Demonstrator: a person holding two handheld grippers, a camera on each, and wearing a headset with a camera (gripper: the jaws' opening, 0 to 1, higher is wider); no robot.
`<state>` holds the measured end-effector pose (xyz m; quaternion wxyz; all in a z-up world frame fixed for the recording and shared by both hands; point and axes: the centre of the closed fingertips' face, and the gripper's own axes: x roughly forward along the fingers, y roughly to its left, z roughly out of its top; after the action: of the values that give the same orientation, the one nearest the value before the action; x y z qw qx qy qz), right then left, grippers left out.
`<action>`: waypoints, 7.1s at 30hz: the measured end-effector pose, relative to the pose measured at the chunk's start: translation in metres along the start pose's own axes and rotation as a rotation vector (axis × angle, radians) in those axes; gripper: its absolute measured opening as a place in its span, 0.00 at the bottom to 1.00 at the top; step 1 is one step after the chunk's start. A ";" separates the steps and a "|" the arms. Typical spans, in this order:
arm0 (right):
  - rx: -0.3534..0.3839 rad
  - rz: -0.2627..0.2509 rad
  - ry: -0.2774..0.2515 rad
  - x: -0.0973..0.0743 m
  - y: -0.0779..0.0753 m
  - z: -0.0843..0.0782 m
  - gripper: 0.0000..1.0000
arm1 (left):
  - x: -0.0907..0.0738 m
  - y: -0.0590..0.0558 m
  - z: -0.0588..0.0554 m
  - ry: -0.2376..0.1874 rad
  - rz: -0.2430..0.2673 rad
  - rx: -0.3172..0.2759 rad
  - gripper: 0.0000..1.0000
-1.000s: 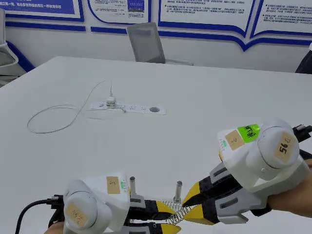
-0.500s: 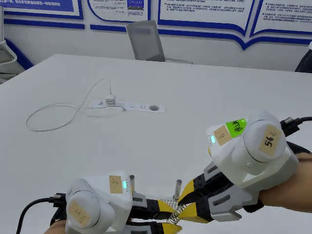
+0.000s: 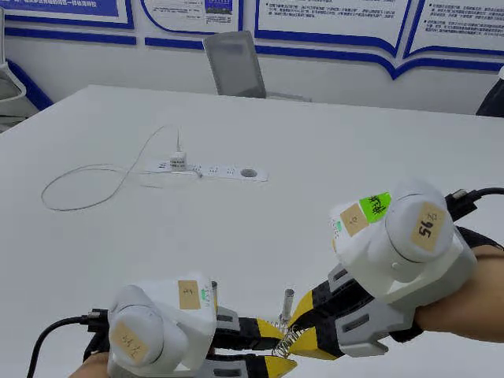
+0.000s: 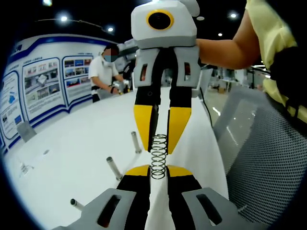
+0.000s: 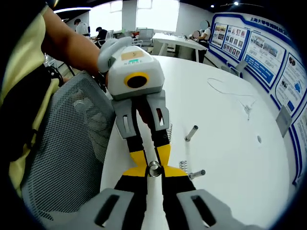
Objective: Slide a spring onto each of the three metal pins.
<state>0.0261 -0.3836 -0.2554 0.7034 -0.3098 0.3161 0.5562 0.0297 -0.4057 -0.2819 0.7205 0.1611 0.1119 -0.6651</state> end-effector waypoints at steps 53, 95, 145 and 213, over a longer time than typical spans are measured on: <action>0.130 -0.173 0.225 -0.070 -0.076 -0.073 0.12 | -0.084 0.055 -0.038 -0.029 0.296 -0.235 0.69; 0.149 -0.101 0.358 -0.019 -0.084 -0.111 0.12 | -0.086 0.056 -0.038 -0.030 0.309 -0.248 0.74; 0.179 -0.088 0.196 0.015 -0.070 -0.069 0.20 | -0.087 0.055 -0.037 -0.026 0.311 -0.243 0.74; 0.108 -0.013 0.212 0.047 -0.036 -0.066 0.11 | -0.057 0.021 -0.036 0.017 0.174 -0.199 0.61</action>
<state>0.0636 -0.4152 -0.3298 0.6853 -0.3308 0.4162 0.4978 0.0473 -0.3381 -0.2914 0.7870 0.1036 0.1692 -0.5841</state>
